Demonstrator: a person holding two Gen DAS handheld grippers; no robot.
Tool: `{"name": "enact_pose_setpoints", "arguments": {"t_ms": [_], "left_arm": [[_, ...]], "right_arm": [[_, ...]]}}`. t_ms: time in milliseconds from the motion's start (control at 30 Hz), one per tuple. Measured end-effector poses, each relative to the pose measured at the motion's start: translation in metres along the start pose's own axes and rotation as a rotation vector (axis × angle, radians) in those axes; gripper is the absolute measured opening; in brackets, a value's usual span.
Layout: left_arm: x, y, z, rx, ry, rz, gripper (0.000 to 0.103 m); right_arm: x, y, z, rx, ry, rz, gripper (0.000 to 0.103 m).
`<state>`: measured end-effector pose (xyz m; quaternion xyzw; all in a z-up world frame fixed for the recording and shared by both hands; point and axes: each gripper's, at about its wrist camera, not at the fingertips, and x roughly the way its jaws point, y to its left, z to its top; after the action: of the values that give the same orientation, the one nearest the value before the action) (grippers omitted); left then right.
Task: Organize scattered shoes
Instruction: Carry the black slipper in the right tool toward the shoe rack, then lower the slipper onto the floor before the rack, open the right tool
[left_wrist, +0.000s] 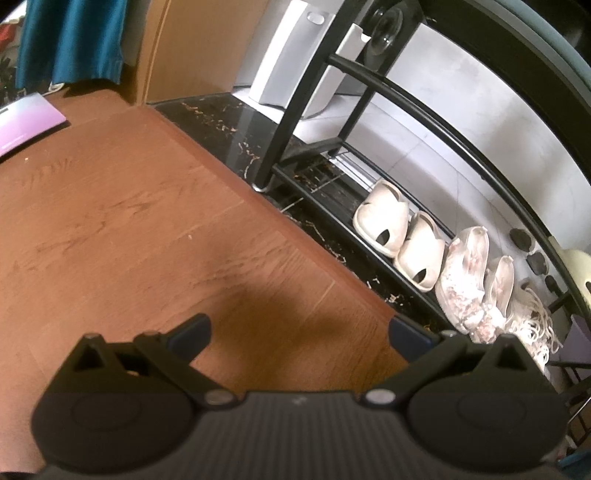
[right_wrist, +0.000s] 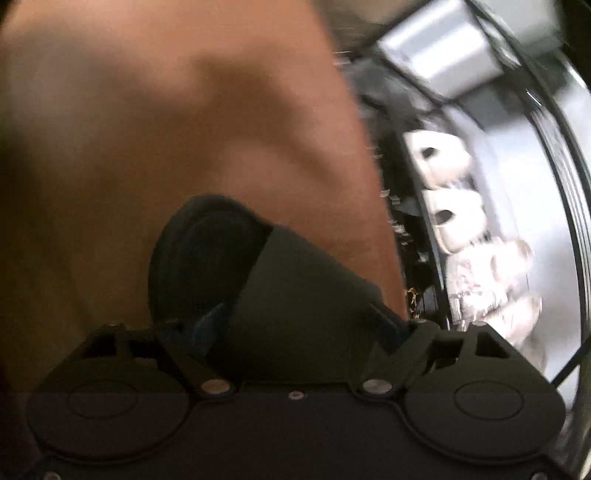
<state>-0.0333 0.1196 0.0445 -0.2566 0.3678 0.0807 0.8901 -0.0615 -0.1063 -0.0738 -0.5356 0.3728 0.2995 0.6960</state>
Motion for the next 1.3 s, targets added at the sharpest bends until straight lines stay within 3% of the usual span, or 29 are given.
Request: {"name": "enact_pose_setpoints", "arguments": {"t_ms": [133,200,267,433,467,533,567,633,767,800,867,900,1000,1100,1233,1300], "left_arm": [[0.000,0.000,0.000,-0.002,0.001,0.002,0.102],[0.000,0.001,0.000,-0.005,0.001,0.003,0.102],[0.001,0.001,0.000,-0.009,0.001,0.004,0.102],[0.003,0.001,0.001,-0.012,0.003,0.006,0.102],[0.003,0.001,0.001,-0.015,0.001,0.005,0.102],[0.002,0.002,0.001,-0.018,-0.002,0.006,0.102],[0.001,0.002,0.002,-0.020,-0.003,0.006,0.102],[0.001,0.003,0.001,-0.022,-0.006,0.004,0.102],[-0.002,0.003,0.001,-0.027,-0.008,-0.007,0.102],[-0.002,0.002,0.001,-0.027,-0.005,-0.007,0.102],[-0.002,0.001,0.001,-0.025,-0.001,-0.006,0.102],[-0.004,0.001,0.001,-0.023,-0.005,-0.008,0.102],[-0.006,0.001,0.001,-0.016,-0.019,-0.010,0.102],[-0.005,0.002,0.001,-0.020,-0.016,-0.007,0.102],[-0.002,0.002,0.002,-0.023,-0.009,-0.001,0.102],[-0.002,0.001,0.002,-0.019,-0.008,0.000,0.102]], "right_arm": [[-0.005,-0.005,-0.018,0.027,0.071,0.051,0.099],[-0.016,-0.007,-0.017,0.037,0.055,0.017,0.103],[-0.033,-0.018,-0.016,0.128,0.013,0.002,0.103],[-0.064,-0.079,-0.045,0.663,-0.132,0.145,0.103],[-0.067,-0.100,-0.060,0.874,-0.155,0.172,0.103],[-0.061,-0.125,-0.073,1.043,-0.151,0.173,0.103],[-0.058,-0.138,-0.088,1.249,-0.130,0.171,0.103],[-0.055,-0.149,-0.105,1.445,-0.104,0.175,0.103],[-0.052,-0.130,-0.134,1.903,-0.030,0.220,0.103],[-0.045,-0.120,-0.132,1.961,0.015,0.238,0.103],[-0.037,-0.106,-0.123,2.008,0.093,0.206,0.103],[-0.032,-0.098,-0.111,2.018,0.139,0.151,0.103],[-0.020,-0.092,-0.082,1.940,0.189,0.035,0.103],[0.001,-0.089,-0.053,1.823,0.226,-0.042,0.103],[0.008,-0.083,-0.051,1.867,0.242,-0.069,0.103],[0.012,-0.083,-0.043,1.803,0.243,-0.116,0.103]]}}
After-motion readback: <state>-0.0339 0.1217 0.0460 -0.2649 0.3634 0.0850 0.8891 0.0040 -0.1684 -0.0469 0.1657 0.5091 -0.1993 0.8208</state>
